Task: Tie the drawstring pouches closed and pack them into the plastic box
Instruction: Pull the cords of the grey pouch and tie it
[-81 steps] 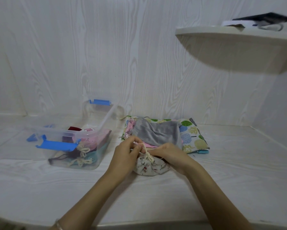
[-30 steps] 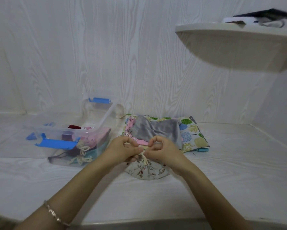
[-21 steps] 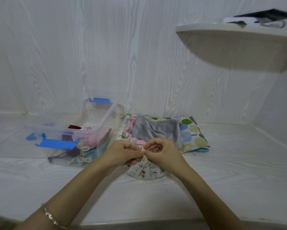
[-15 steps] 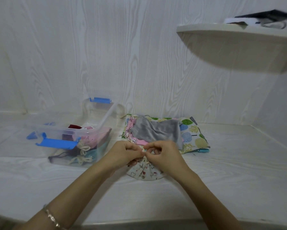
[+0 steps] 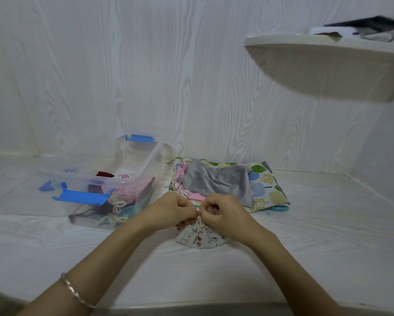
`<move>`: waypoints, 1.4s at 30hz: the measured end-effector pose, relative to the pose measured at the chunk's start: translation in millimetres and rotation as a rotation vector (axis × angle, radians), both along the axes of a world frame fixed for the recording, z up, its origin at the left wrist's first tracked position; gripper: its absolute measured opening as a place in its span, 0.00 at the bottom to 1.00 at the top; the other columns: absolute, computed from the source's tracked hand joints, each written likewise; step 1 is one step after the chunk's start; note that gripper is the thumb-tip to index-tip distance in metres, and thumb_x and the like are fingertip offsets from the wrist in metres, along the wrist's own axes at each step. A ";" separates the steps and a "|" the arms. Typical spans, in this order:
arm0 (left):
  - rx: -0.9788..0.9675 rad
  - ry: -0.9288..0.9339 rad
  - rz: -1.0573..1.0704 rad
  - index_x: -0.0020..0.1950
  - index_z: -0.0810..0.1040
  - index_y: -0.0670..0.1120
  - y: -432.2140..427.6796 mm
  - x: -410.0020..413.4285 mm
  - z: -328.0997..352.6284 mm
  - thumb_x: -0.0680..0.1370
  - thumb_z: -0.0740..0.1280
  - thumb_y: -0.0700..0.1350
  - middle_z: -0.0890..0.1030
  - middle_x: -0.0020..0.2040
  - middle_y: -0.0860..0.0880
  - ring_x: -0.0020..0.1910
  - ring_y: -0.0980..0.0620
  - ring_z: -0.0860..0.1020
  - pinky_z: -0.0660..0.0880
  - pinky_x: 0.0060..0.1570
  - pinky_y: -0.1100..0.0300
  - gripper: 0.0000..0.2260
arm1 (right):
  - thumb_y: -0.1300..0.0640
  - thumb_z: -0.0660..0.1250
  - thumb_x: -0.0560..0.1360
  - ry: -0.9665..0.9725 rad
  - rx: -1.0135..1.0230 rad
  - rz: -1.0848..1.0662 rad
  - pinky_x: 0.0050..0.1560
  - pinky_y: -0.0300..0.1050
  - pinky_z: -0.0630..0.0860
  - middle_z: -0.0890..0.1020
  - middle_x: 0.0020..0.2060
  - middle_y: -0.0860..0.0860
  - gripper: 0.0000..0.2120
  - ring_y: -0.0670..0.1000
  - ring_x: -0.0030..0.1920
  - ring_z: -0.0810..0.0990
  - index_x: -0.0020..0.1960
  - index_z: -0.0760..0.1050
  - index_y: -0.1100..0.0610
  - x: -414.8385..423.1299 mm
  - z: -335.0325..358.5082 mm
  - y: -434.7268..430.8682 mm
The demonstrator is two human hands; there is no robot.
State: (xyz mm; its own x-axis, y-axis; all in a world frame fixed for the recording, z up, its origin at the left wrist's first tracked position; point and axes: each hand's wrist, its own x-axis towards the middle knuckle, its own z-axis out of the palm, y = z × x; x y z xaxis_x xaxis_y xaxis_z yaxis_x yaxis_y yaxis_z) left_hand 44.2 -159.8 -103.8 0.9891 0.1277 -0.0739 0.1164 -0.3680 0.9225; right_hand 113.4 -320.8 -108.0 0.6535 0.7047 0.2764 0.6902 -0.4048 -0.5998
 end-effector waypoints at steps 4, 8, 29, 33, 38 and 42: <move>0.200 -0.166 0.040 0.35 0.83 0.43 -1.0 1.4 -5.5 0.72 0.71 0.40 0.80 0.29 0.48 0.29 0.54 0.74 0.73 0.35 0.60 0.06 | 0.57 0.66 0.77 0.371 0.097 -0.027 0.36 0.41 0.68 0.76 0.32 0.51 0.11 0.48 0.34 0.71 0.41 0.79 0.64 2.6 -6.9 -0.9; 0.348 -0.243 0.058 0.33 0.82 0.48 -6.6 2.2 -4.0 0.72 0.72 0.41 0.76 0.24 0.56 0.23 0.63 0.70 0.69 0.29 0.68 0.07 | 0.55 0.67 0.77 0.678 0.237 -0.016 0.46 0.49 0.76 0.84 0.43 0.60 0.15 0.56 0.43 0.81 0.48 0.79 0.69 4.0 -9.9 -3.1; -0.253 -0.065 0.061 0.35 0.77 0.45 -14.8 0.3 -7.5 0.79 0.65 0.43 0.74 0.29 0.52 0.27 0.58 0.69 0.65 0.28 0.68 0.12 | 0.56 0.75 0.71 0.219 0.532 -0.267 0.41 0.44 0.79 0.84 0.36 0.51 0.00 0.46 0.39 0.81 0.41 0.84 0.52 -13.1 -18.2 -2.6; -0.334 -0.073 0.046 0.34 0.76 0.45 -19.2 -1.3 -5.2 0.80 0.64 0.41 0.74 0.24 0.55 0.23 0.60 0.71 0.65 0.23 0.71 0.14 | 0.52 0.74 0.72 0.096 0.414 -0.188 0.42 0.41 0.79 0.84 0.36 0.47 0.03 0.45 0.40 0.82 0.45 0.85 0.46 -13.4 -13.9 -5.2; -0.411 -0.059 0.009 0.43 0.83 0.44 -15.1 -1.3 -3.2 0.79 0.65 0.41 0.80 0.30 0.52 0.29 0.58 0.77 0.73 0.31 0.68 0.08 | 0.55 0.72 0.74 0.102 0.272 -0.104 0.37 0.31 0.74 0.83 0.34 0.41 0.04 0.38 0.37 0.81 0.47 0.85 0.50 -4.6 3.1 -12.6; -0.306 -0.044 0.025 0.46 0.84 0.40 -12.6 1.8 -5.8 0.78 0.67 0.43 0.79 0.33 0.50 0.29 0.58 0.73 0.71 0.34 0.66 0.08 | 0.50 0.65 0.77 -0.312 -0.019 -0.119 0.38 0.45 0.75 0.80 0.33 0.47 0.12 0.47 0.35 0.76 0.41 0.84 0.54 0.7 3.3 -9.9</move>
